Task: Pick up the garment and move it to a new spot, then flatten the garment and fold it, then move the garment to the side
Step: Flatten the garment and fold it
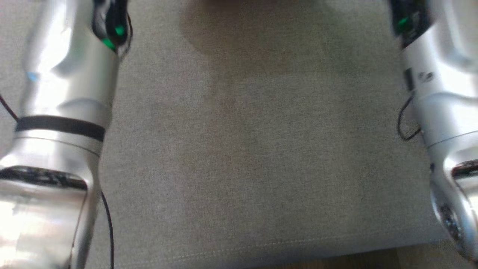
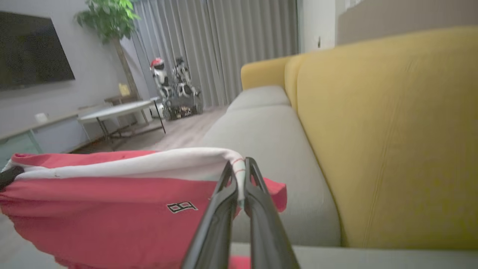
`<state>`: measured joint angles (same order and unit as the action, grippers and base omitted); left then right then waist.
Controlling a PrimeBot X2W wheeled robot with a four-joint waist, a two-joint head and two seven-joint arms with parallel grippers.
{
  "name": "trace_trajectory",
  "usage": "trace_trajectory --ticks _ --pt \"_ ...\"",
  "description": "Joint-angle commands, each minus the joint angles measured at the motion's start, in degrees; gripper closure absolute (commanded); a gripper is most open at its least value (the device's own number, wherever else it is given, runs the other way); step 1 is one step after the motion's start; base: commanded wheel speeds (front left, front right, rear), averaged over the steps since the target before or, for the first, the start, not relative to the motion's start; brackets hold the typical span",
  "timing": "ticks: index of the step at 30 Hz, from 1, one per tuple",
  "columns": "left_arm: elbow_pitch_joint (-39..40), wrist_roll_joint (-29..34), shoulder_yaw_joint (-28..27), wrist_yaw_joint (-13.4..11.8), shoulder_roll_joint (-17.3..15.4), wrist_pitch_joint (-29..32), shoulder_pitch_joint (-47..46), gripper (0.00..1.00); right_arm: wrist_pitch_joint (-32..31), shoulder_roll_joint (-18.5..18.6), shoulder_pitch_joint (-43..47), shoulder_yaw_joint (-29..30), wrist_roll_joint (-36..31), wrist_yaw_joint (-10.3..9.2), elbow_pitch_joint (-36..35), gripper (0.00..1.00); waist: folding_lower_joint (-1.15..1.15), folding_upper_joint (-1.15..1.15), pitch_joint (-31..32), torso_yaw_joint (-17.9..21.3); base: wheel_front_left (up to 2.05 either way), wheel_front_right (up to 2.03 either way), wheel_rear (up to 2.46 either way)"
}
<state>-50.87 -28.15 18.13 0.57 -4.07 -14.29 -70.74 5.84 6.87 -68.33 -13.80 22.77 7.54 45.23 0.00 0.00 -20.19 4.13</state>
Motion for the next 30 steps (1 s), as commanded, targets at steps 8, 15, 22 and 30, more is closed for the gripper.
trace_trajectory --ticks 8,15,22,30 --pt "-15.4 -1.4 -0.4 0.4 1.0 -0.7 5.7 1.0 4.4 -3.7 3.8 -10.1 4.6 -0.05 15.7 1.0 0.0 0.0 -3.6 -1.6 0.0 0.0 0.0" --pt "-11.4 -4.6 3.8 0.3 1.2 -0.7 13.4 1.0 7.6 -2.4 12.8 -15.6 8.5 -0.05 15.5 1.0 0.0 0.0 -3.7 -2.0 0.0 0.0 0.0" --pt "0.6 -4.5 1.4 -2.7 1.2 -0.7 25.0 1.0 9.1 1.0 25.9 -19.1 13.3 -0.05 4.5 1.0 0.0 0.0 -1.4 -0.5 0.0 0.0 0.0" --pt "16.0 1.0 -3.7 -2.7 0.2 -0.7 42.5 1.0 9.1 4.9 44.7 -14.4 11.1 -0.05 -13.7 1.0 0.0 0.0 3.3 0.5 0.0 0.0 0.0"
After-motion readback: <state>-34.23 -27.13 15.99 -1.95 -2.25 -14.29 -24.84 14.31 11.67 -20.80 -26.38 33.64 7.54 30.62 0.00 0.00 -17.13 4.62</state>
